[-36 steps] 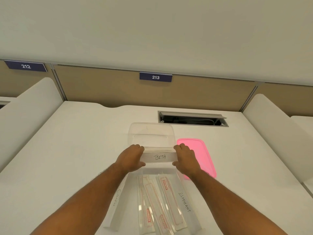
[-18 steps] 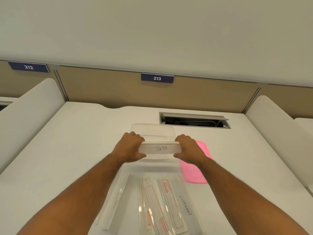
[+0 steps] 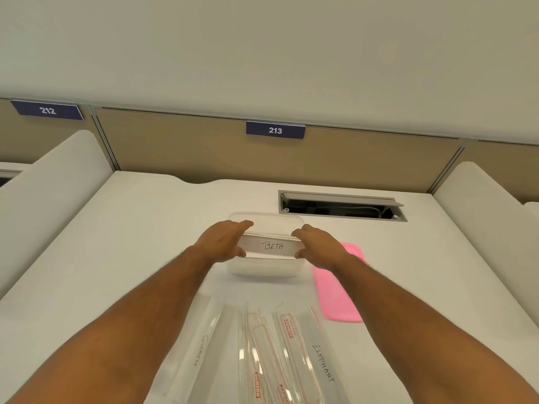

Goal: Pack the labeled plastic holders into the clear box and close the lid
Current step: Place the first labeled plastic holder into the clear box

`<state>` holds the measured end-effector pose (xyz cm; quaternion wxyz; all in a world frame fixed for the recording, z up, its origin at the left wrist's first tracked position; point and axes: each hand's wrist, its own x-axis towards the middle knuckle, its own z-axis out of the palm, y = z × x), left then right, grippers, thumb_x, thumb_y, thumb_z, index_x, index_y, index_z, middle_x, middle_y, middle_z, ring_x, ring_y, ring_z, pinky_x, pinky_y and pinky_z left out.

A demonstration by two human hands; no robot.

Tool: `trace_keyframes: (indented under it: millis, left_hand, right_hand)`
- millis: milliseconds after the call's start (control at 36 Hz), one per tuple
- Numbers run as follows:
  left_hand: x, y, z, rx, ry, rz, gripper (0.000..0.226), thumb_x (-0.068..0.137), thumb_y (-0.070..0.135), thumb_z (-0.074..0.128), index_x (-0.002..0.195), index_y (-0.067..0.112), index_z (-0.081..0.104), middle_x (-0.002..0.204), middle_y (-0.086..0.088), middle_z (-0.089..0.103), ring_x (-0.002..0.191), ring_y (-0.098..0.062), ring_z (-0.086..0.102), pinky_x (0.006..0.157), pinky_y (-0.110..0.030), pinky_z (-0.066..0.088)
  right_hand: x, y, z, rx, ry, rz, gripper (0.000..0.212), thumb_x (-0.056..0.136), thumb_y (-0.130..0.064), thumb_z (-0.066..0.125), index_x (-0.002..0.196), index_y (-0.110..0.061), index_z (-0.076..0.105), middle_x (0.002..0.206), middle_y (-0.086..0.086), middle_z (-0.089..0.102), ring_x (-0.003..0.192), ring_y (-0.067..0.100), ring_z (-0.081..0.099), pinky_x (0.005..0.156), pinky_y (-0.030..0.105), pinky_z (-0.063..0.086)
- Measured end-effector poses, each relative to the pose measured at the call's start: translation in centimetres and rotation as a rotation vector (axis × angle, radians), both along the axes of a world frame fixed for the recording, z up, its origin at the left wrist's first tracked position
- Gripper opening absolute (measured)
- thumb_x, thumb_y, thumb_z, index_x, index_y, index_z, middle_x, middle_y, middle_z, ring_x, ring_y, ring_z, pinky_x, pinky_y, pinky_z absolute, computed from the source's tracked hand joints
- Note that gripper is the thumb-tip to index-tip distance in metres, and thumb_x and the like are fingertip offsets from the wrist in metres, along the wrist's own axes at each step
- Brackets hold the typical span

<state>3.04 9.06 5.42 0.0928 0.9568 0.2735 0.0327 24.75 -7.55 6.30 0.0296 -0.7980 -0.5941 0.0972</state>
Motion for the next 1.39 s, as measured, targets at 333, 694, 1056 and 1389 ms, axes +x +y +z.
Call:
trace_keyframes:
  millis: [333,694,1056,1389]
  left_hand:
    - [1.9,2.4,-0.9,-0.027,0.152,0.019,0.048,0.084,0.041,0.073,0.125,0.021,0.059,0.119,-0.002,0.066,0.105,-0.026,0.062,0.088,-0.04,0.051]
    - [4.3,3.4,-1.7,0.049,0.4,-0.068,0.03,0.082,0.033,0.076,0.096,0.011,0.061,0.098,-0.007,0.062,0.083,-0.028,0.059,0.066,-0.033,0.041]
    - [6.5,3.2,-2.1,-0.026,0.546,-0.127,0.04,0.072,0.023,0.085,0.074,0.013,0.046,0.069,0.002,0.038,0.071,-0.024,0.051,0.061,-0.033,0.043]
    - [7.0,3.6,-3.8,-0.057,0.573,-0.134,0.041,0.072,0.016,0.085,0.068,0.013,0.045,0.068,0.001,0.043,0.068,-0.024,0.053,0.058,-0.033,0.046]
  right_hand:
    - [1.1,2.8,-0.4,-0.08,-0.098,0.024,0.034,0.094,-0.027,0.063,0.124,-0.013,0.055,0.116,0.008,0.064,0.107,0.03,0.059,0.085,0.039,0.049]
    - [0.7,5.6,-1.9,-0.318,-0.199,0.144,0.014,0.094,-0.008,0.057,0.105,-0.004,0.066,0.111,0.017,0.065,0.099,0.036,0.064,0.072,0.035,0.046]
    - [0.9,7.1,-4.2,-0.388,-0.218,0.201,0.015,0.092,-0.01,0.061,0.102,-0.001,0.067,0.103,0.017,0.066,0.093,0.036,0.065,0.067,0.032,0.046]
    - [1.1,7.6,-5.4,-0.412,-0.203,0.193,0.008,0.089,-0.001,0.058,0.093,-0.001,0.065,0.097,0.016,0.065,0.087,0.034,0.063,0.063,0.031,0.045]
